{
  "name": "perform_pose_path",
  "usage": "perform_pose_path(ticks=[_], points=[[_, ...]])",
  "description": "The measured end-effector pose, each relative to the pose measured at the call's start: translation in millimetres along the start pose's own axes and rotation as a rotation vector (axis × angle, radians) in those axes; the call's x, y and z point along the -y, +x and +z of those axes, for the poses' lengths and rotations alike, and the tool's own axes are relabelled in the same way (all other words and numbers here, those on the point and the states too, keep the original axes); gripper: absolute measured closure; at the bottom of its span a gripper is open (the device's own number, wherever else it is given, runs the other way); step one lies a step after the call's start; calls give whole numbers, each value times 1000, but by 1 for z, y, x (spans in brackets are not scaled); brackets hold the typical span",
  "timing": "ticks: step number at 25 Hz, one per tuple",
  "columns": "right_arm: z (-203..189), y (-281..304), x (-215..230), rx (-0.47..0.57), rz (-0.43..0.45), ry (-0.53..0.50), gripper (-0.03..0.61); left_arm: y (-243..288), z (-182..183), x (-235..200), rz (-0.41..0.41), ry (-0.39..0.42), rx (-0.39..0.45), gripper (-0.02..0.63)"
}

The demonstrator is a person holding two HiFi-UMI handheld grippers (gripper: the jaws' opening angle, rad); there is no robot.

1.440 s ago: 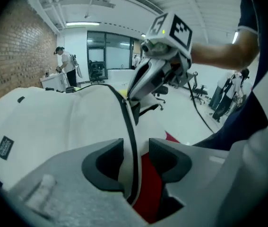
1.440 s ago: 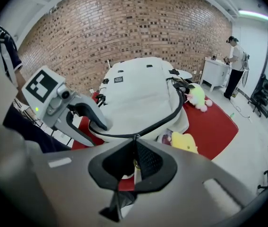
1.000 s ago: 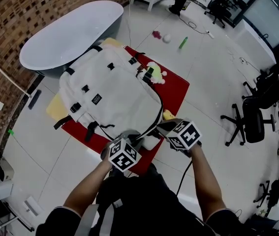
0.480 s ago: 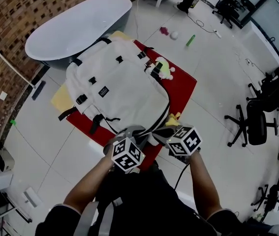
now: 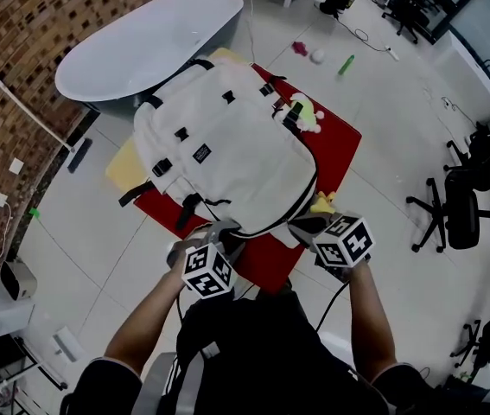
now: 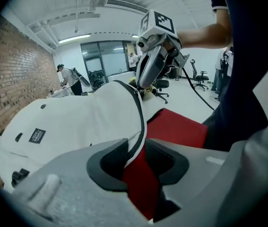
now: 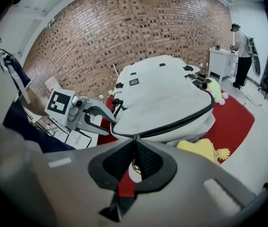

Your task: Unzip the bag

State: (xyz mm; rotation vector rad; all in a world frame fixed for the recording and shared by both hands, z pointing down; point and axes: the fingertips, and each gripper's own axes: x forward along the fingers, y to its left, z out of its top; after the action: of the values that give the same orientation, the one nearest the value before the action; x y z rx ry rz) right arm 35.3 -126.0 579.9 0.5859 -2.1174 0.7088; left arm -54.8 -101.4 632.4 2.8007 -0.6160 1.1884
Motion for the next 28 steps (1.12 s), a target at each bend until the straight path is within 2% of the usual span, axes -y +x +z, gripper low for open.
perform_pose_path(ticks=[3, 5, 7, 10, 18, 23, 28], points=[[-2, 2, -2, -8, -32, 6, 560, 6, 0, -1, -18, -14, -3, 543], [-2, 0, -4, 3, -45, 19, 558, 2, 7, -4, -21, -46, 30, 567], [-1, -3, -6, 17, -48, 41, 560, -1, 13, -4, -24, -42, 55, 574], [-3, -1, -17, 24, -35, 65, 560, -4, 19, 0, -37, -31, 67, 575], [-3, 25, -61, 67, 66, 138, 555, -9, 22, 0, -32, -57, 106, 574], [1, 43, -82, 58, 110, 127, 543, -10, 18, 2, -21, -73, 112, 574], [2, 47, -78, 75, 131, 125, 542, -11, 12, -1, 30, -98, 122, 562]])
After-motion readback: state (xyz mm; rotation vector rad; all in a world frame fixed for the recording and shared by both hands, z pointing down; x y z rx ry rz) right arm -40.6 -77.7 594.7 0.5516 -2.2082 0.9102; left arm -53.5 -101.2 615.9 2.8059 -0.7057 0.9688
